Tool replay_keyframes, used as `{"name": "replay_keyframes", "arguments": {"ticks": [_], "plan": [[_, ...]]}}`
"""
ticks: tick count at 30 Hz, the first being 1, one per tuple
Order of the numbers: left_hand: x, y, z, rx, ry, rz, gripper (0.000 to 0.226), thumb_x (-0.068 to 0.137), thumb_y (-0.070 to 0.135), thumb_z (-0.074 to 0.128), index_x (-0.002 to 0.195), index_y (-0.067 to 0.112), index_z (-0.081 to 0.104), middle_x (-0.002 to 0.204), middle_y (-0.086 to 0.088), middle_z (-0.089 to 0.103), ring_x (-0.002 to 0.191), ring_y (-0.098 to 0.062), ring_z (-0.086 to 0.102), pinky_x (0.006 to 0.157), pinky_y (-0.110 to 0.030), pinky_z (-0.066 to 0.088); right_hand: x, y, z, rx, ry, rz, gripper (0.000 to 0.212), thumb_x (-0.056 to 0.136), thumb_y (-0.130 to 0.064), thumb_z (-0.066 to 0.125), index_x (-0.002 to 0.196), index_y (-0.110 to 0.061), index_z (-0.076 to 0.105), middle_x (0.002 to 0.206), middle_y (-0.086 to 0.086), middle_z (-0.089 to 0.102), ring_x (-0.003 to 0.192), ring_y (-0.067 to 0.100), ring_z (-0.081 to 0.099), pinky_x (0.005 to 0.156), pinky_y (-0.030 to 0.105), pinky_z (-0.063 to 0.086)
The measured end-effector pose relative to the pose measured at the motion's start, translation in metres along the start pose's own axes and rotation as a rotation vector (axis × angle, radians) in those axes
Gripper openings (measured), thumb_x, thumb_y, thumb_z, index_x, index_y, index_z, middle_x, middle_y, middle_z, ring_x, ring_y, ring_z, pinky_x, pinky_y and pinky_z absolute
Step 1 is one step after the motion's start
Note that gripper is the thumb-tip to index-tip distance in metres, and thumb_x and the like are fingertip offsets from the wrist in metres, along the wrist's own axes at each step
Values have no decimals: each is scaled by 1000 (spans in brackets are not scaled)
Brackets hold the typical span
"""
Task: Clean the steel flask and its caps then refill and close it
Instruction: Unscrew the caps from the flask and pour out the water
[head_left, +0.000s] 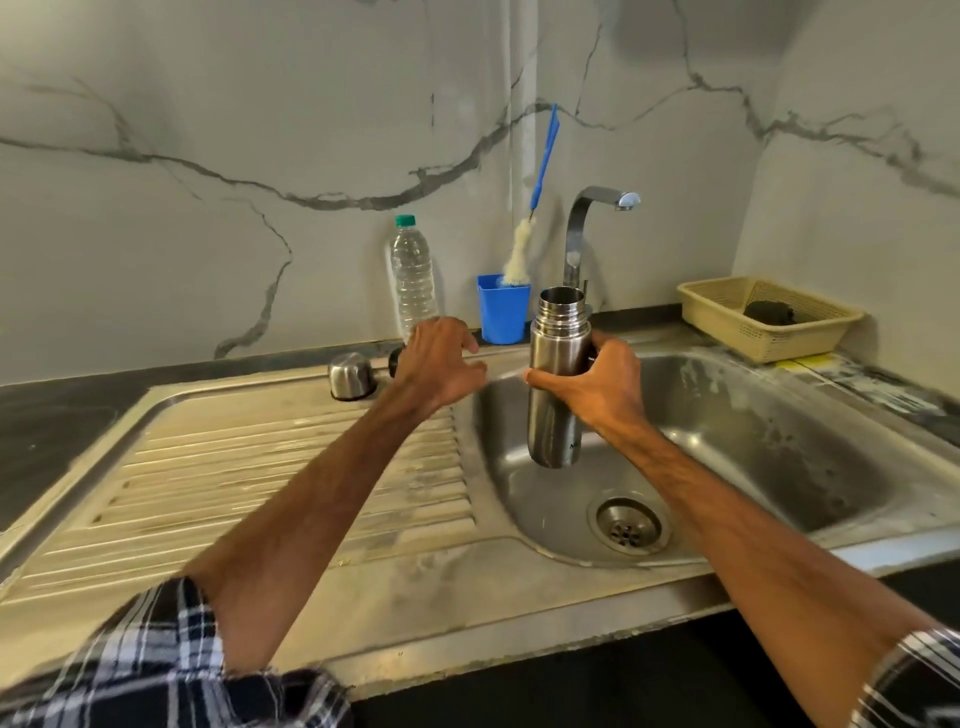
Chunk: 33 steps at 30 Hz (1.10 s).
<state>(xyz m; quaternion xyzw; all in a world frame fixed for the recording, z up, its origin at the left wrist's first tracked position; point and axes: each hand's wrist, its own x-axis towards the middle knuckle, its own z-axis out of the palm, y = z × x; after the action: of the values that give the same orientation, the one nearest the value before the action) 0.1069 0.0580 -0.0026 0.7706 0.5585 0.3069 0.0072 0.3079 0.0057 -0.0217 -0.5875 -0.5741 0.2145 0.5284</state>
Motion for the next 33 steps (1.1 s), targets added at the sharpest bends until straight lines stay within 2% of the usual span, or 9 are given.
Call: {"name": "replay_keyframes", "arguments": {"ticks": [2, 4, 6, 8, 12, 16, 21, 27, 33], "plan": [[-3, 9, 6, -106, -12, -31, 14, 76, 24, 81, 88, 19, 75, 103, 2, 72, 105, -17, 64, 94, -37, 53, 4, -1, -7, -14, 39, 3, 72, 63, -23, 94, 124, -11, 59, 109, -3, 63, 95, 11, 60, 74, 12, 46], [-3, 14, 12, -143, -47, -64, 11, 75, 23, 81, 84, 22, 74, 104, 4, 72, 108, -16, 63, 95, -35, 50, 11, 0, -16, -65, 81, 4, 76, 61, -26, 95, 126, -12, 59, 118, 3, 65, 105, 19, 62, 90, 30, 54], [-3, 20, 18, -160, -76, -92, 10, 76, 20, 81, 82, 22, 74, 102, 4, 71, 105, -16, 64, 90, -32, 49, 15, 4, -26, -159, 122, -7, 77, 58, -29, 96, 125, -14, 61, 118, 5, 66, 107, 22, 63, 95, 40, 54], [-5, 28, 26, -138, -75, -111, 7, 78, 17, 78, 84, 19, 75, 100, 2, 72, 100, -16, 63, 87, -31, 50, 16, 10, -35, -271, 159, -28, 77, 58, -31, 95, 125, -16, 60, 117, 3, 67, 106, 23, 63, 93, 39, 53], [-12, 36, 42, -1, -117, -134, 11, 77, 18, 75, 88, 17, 72, 96, 0, 70, 98, -23, 65, 82, -42, 57, 13, 24, -48, -460, 149, -48, 83, 64, -27, 92, 136, -18, 52, 125, 5, 64, 113, 25, 60, 90, 34, 45], [-16, 35, 41, 65, -102, -136, 19, 81, 19, 73, 98, 15, 68, 105, -3, 66, 102, -24, 61, 82, -42, 54, 11, 31, -54, -530, 103, -65, 89, 66, -21, 92, 143, -20, 47, 131, 6, 62, 118, 28, 60, 102, 44, 48], [-24, 41, 35, 119, -177, -132, 21, 82, 17, 70, 102, 11, 67, 105, -7, 67, 99, -27, 63, 81, -44, 55, 10, 31, -57, -669, 87, -114, 91, 67, -14, 90, 145, -23, 44, 130, 8, 64, 115, 30, 63, 101, 49, 51], [-26, 41, 34, 117, -254, -145, 32, 82, 18, 71, 112, 10, 63, 117, -11, 62, 108, -31, 60, 90, -45, 54, 10, 31, -63, -777, 88, -212, 87, 68, -5, 85, 144, -20, 46, 130, 9, 60, 118, 29, 59, 109, 52, 43], [-28, 39, 31, 103, -241, -151, 32, 84, 16, 73, 112, 9, 60, 115, -10, 59, 104, -28, 57, 86, -41, 53, 13, 32, -62, -785, 111, -227, 89, 66, -6, 86, 145, -22, 47, 134, 8, 60, 124, 29, 56, 113, 53, 38]]}}
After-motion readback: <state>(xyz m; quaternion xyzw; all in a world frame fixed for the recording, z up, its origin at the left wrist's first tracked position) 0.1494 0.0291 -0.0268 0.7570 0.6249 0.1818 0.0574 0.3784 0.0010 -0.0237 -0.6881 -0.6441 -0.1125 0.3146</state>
